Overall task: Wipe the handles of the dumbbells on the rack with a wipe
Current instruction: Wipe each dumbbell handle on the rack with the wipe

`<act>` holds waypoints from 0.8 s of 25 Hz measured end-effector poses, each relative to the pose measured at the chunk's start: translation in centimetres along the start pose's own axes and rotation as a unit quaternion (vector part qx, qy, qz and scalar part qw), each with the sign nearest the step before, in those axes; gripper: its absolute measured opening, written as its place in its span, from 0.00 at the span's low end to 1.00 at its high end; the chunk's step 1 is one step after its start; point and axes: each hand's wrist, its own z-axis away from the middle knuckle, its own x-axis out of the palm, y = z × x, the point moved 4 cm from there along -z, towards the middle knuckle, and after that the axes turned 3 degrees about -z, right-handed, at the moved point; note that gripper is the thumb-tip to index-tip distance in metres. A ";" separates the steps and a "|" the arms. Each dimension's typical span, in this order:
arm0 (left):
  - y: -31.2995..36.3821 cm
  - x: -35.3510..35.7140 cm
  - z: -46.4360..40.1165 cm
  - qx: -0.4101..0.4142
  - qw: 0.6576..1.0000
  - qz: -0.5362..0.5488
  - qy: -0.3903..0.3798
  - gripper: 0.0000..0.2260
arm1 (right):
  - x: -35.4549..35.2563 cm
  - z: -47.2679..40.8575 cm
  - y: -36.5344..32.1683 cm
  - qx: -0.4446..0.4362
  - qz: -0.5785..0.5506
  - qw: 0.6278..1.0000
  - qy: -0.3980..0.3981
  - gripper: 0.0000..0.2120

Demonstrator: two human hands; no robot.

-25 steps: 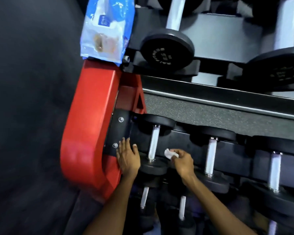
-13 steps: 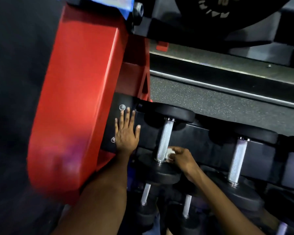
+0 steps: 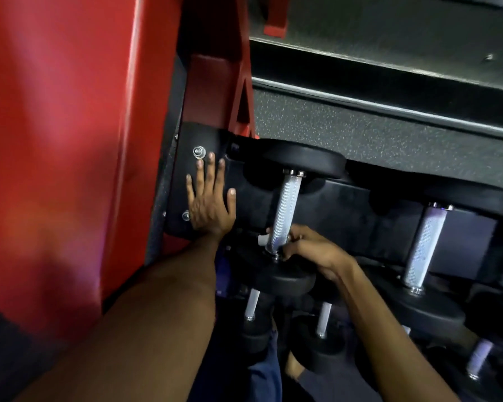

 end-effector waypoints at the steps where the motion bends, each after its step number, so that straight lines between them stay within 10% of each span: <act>1: 0.1 0.0 0.3 0.000 1.000 0.000 0.002 0.30 | -0.1 0.3 -0.1 0.003 0.016 1.000 0.002 0.19; 16: 0.3 -0.1 0.1 -0.001 1.000 -0.006 0.000 0.29 | -0.7 -0.3 0.6 0.008 0.008 1.000 -0.023 0.16; 20: 0.3 -0.4 0.3 -0.006 1.000 0.002 -0.003 0.29 | -0.3 -0.3 2.0 0.000 0.108 0.987 0.122 0.16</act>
